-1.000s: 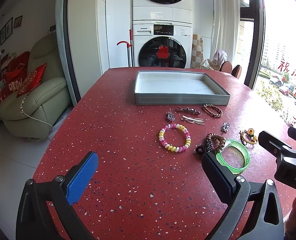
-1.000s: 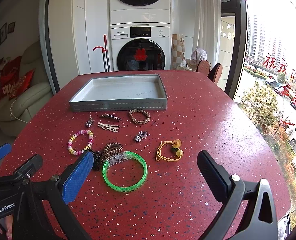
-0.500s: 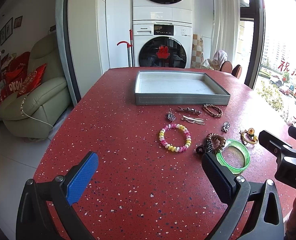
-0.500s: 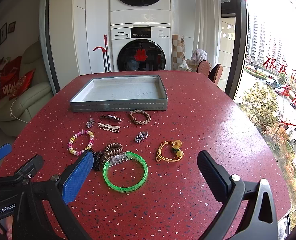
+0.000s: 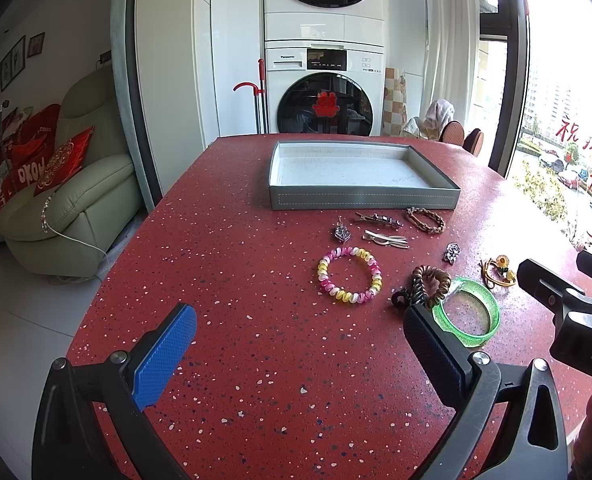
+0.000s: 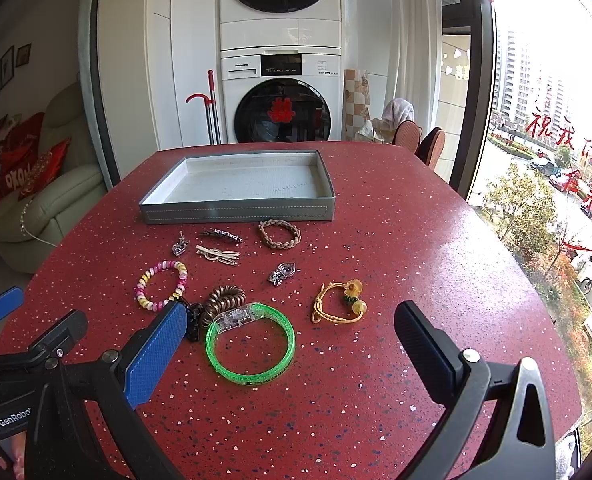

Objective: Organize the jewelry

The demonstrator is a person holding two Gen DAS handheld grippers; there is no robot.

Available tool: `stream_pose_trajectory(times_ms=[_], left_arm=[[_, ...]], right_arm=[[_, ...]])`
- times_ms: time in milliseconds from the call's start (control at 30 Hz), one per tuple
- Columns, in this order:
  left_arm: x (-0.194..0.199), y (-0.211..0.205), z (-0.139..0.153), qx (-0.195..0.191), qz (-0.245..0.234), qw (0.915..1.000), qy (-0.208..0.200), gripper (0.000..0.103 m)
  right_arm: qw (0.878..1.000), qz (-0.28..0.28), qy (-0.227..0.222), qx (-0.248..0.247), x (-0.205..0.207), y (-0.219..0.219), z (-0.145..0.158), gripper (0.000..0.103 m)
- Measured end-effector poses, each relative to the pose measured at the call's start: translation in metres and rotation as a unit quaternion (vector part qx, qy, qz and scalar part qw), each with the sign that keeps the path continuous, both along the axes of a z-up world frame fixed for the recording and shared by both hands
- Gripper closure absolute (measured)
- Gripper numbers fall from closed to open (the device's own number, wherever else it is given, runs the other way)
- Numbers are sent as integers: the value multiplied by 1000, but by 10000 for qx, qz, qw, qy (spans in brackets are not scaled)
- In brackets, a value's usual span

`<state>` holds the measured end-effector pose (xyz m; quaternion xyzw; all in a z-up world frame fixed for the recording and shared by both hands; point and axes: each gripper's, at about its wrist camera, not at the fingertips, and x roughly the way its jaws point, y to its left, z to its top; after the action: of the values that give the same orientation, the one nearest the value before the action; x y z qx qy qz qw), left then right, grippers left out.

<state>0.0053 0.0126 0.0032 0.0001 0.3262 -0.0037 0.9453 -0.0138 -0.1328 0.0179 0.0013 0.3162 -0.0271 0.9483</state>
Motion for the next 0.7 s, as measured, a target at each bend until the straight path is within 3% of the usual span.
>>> stream_pose_trajectory(times_ms=[700], left_arm=[[0, -1, -2, -1, 10, 10000, 18, 0]], right_arm=[[10000, -4, 18, 20, 0, -2, -1, 0]])
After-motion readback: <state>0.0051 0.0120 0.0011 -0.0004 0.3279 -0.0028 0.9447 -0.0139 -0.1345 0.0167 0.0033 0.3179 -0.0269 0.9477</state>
